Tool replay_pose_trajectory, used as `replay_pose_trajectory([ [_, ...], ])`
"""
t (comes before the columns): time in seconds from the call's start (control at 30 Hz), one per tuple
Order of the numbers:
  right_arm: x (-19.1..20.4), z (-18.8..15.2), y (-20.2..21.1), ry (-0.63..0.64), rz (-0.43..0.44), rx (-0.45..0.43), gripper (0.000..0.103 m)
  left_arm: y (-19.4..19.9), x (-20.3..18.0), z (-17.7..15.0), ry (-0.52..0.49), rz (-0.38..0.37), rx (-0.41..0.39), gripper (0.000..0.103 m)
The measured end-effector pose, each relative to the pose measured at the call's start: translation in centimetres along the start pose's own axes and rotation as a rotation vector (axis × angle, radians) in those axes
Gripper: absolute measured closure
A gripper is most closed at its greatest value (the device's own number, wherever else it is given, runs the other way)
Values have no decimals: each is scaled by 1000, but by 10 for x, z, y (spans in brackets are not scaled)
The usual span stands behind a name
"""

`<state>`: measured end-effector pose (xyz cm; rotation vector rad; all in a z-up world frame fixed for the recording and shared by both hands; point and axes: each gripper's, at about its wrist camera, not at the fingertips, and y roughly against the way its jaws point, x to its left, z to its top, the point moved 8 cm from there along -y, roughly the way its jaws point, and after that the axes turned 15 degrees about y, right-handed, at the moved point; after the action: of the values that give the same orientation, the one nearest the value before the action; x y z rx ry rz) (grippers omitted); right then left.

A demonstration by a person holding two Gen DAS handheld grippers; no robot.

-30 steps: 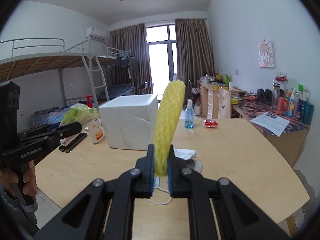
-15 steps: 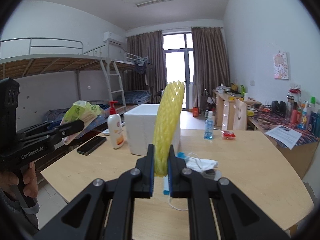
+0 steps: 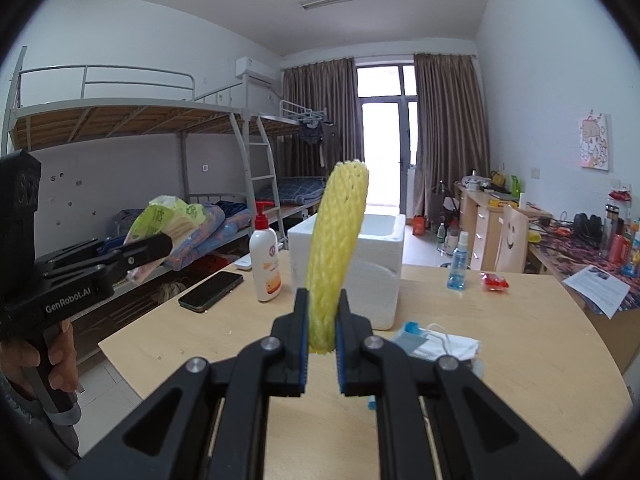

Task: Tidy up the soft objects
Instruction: 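Lift both held items and carry them over the white foam box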

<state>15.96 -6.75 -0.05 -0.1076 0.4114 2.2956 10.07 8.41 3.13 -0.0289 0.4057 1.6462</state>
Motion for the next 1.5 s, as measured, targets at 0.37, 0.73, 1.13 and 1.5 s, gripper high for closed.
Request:
replay_pose_trajectory([
  [0.37,-10,19,-23,6,10,9,89,-25,2,18,-7,-16,12,70],
  [0.73,-27,31,-51,-3,5,44,89,-61,2,38,-3,-26,41,70],
  [1.13,-39,54,-82,2,4,67,89,-99,1,53,-13,-29,67,70],
  [1.5,-44,66,-114,33,2,98,89,-134,4,63,2,-43,105,70],
])
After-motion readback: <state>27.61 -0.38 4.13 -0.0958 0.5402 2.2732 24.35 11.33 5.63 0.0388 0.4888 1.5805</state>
